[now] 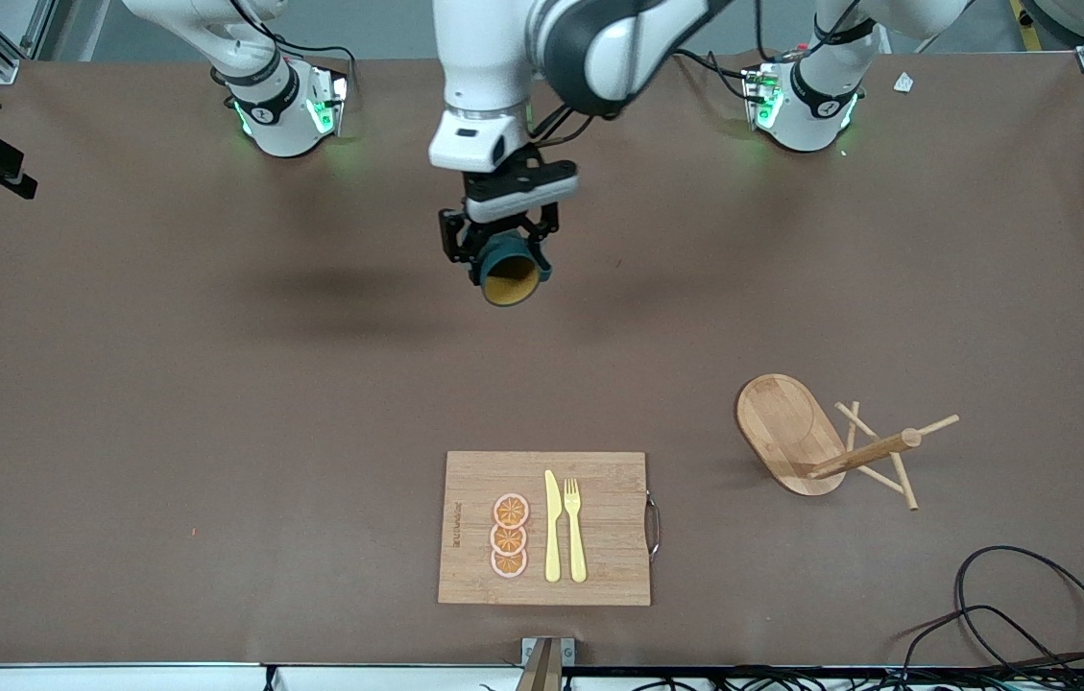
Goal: Transfer cup from left to right arm and place
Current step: 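Carry the mug to mid-table and lower it with the left gripper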
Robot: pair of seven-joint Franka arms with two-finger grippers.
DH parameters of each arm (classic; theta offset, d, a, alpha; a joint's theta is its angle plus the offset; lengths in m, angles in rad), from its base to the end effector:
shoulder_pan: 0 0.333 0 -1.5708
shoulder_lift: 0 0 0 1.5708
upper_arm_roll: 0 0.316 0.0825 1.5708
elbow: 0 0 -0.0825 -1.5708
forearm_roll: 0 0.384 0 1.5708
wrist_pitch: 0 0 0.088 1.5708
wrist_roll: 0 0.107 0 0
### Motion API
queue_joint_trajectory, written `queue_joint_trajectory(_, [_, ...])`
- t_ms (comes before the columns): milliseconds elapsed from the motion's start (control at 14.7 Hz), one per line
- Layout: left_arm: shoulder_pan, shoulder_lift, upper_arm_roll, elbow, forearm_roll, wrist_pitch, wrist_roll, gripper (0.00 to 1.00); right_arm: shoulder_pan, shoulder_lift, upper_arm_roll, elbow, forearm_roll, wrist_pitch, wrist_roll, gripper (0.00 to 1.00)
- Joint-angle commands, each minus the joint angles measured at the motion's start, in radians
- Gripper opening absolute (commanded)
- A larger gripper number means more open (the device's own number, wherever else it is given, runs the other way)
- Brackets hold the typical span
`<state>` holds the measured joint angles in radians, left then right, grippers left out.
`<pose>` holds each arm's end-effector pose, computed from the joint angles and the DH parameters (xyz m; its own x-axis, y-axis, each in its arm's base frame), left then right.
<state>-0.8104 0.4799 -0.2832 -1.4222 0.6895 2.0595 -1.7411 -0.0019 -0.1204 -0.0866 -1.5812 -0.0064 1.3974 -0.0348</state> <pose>0.3911 -0.6003 0.4543 0.7846 0.3990 0.4746 0.3500 -0.9168 0.1922 0.4955 -0.0479 0.6682 0.9965 -0.0533 -0.0636 -0.0538 -0.9985 -0.0063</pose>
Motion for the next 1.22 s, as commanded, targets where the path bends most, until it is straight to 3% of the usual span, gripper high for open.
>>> queue_joint_trajectory(0, [-0.067,0.072,0.007,0.003,0.175,0.043,-0.073,0.66,0.007,-0.018,-0.004,-0.014,0.000,-0.001,-0.005,1.00])
queue_joint_trajectory(136, [-0.107,0.133,0.007,-0.001,0.386,0.057,-0.211,0.66,0.007,-0.018,-0.004,-0.014,0.000,-0.001,-0.005,1.00])
queue_joint_trajectory(476, [-0.184,0.200,0.010,-0.032,0.746,0.045,-0.452,0.66,0.007,-0.018,-0.004,-0.016,0.000,-0.001,-0.005,1.00])
queue_joint_trajectory(680, [-0.196,0.245,0.010,-0.064,0.930,0.024,-0.565,0.66,0.007,-0.018,-0.004,-0.014,0.000,-0.001,-0.005,1.00])
queue_joint_trajectory(1155, [-0.225,0.482,0.016,-0.060,1.295,-0.174,-0.742,0.66,0.007,-0.018,-0.004,-0.016,0.000,-0.001,-0.005,1.00])
